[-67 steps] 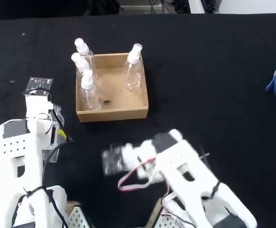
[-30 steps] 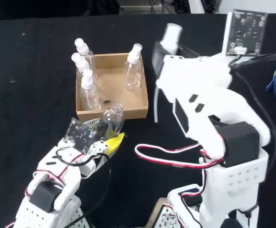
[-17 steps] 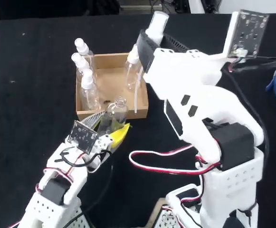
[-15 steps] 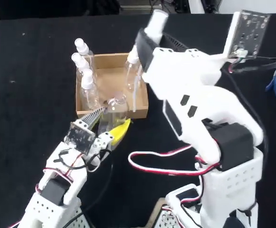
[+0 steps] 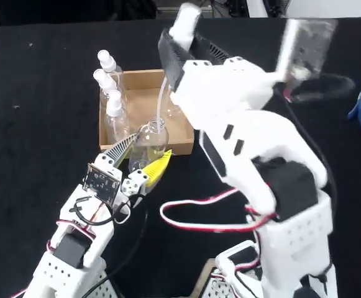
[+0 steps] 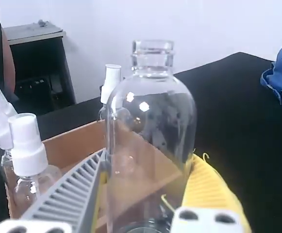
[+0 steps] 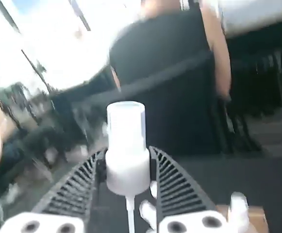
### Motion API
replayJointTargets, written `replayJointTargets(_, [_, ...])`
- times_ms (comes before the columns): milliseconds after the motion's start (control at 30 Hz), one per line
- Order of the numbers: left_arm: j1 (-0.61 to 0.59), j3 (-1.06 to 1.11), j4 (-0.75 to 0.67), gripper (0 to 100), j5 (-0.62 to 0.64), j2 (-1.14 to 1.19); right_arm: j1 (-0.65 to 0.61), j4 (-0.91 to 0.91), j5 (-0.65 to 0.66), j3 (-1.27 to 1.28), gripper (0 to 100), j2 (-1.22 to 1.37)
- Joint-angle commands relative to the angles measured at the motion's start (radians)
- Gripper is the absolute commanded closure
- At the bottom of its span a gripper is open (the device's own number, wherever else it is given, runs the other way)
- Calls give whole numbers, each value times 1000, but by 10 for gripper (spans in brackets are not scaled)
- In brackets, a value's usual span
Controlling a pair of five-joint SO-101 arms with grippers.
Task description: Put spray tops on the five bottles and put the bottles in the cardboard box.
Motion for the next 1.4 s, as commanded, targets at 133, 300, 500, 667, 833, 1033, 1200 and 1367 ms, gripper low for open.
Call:
replayJointTargets(133, [12, 25, -21, 970, 6, -17, 2, -169, -3, 163, 988, -50])
replayJointTargets(300, [12, 25, -21, 970, 5, -17, 29, -345, 46, 337, 988, -91])
replayJointTargets(500, [12, 25, -21, 970, 3, -17, 28, -474, 48, 467, 988, -245])
replayJointTargets(667, [10, 25, -21, 970, 3, -17, 29, -471, 66, 478, 988, -331])
replayJointTargets(833, [10, 25, -21, 970, 5, -17, 31, -496, 143, 564, 988, -337])
replayJointTargets(1033, [15, 25, -21, 970, 3, -17, 31, -640, 141, 679, 988, -332])
replayJointTargets(1200, [12, 25, -21, 970, 3, -17, 26, -658, 140, 650, 988, -338])
replayJointTargets(1367, [12, 25, -21, 970, 3, -17, 20, -569, 138, 588, 988, -337])
